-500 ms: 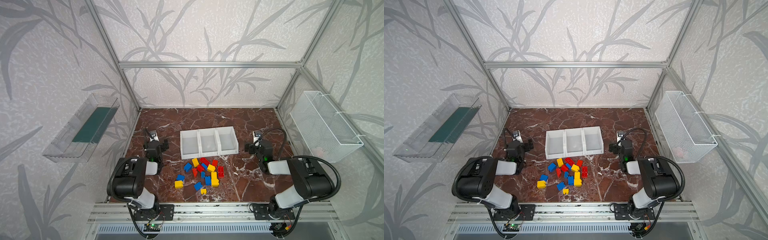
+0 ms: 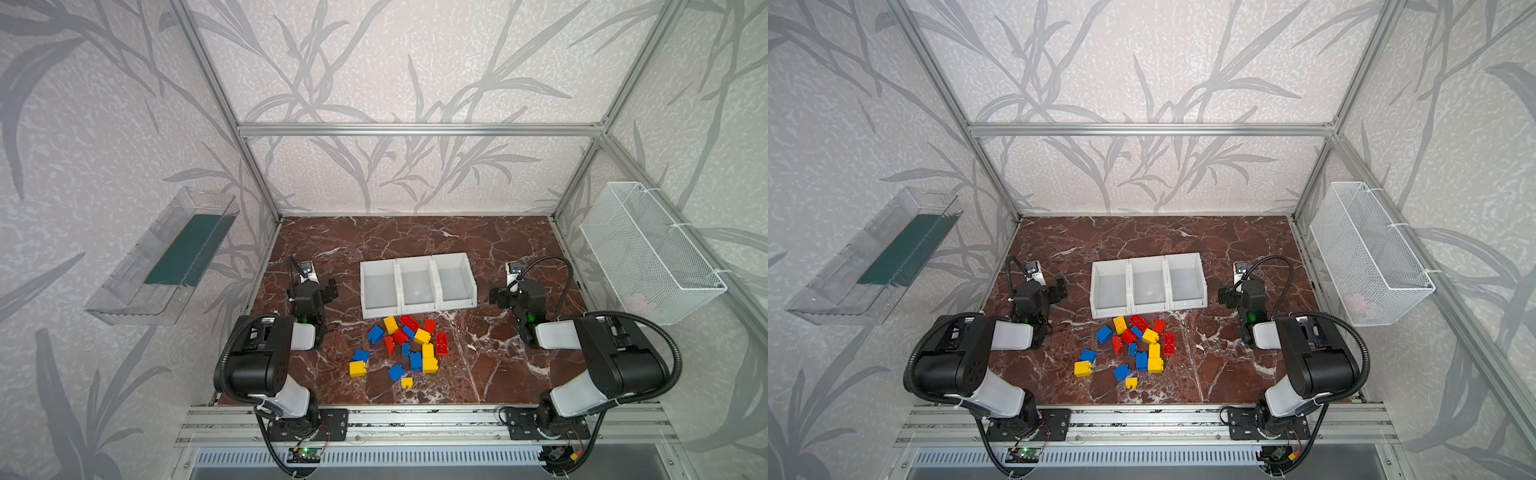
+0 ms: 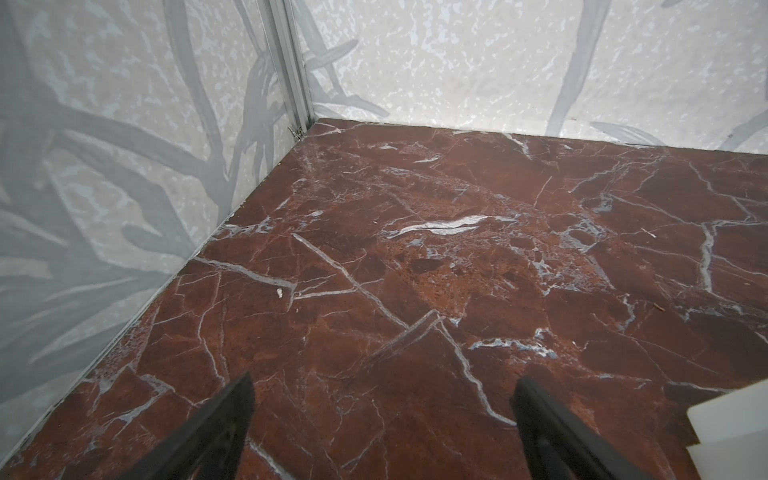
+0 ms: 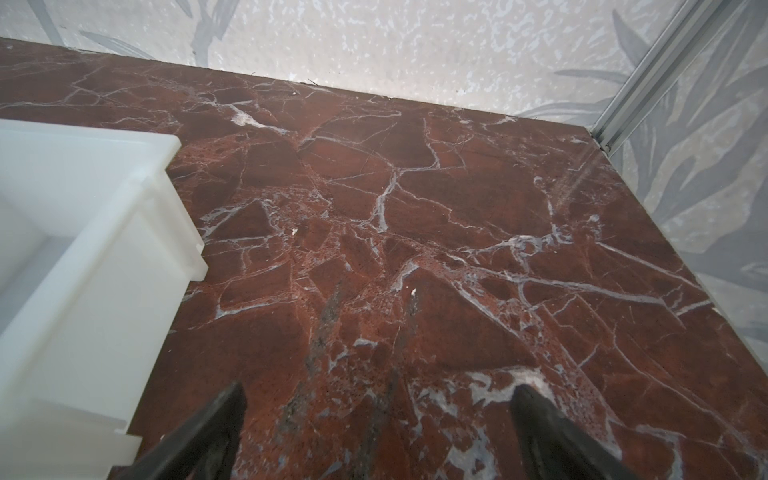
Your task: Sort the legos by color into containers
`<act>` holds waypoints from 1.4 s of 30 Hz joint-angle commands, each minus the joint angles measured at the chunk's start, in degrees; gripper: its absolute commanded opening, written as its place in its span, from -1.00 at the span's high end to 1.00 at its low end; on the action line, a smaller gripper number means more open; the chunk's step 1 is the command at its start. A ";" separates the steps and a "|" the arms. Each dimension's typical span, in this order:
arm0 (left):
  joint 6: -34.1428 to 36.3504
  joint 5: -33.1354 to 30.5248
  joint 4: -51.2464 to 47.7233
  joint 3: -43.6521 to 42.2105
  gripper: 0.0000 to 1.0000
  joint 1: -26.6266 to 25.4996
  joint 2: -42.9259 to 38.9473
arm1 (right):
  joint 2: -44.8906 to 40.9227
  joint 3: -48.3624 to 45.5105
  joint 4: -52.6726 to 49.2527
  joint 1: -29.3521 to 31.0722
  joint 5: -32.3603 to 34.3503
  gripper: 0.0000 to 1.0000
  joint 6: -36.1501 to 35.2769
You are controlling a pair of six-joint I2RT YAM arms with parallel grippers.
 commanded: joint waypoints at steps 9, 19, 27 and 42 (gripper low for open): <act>0.11 0.29 0.95 0.47 -0.98 0.21 0.36 | -0.97 1.51 -0.40 -0.86 -1.71 -0.98 -0.10; 0.02 0.30 0.64 0.61 -0.98 0.27 0.29 | -1.22 1.44 -0.65 -2.19 -4.11 -0.98 0.42; -3.01 -1.82 -25.73 7.49 -0.98 -0.44 -13.50 | -18.63 3.10 -19.47 -0.33 -0.83 -0.98 1.30; -12.04 8.65 -67.41 18.99 -0.98 -11.30 -28.29 | -25.45 26.44 -81.06 28.76 4.43 -0.81 21.53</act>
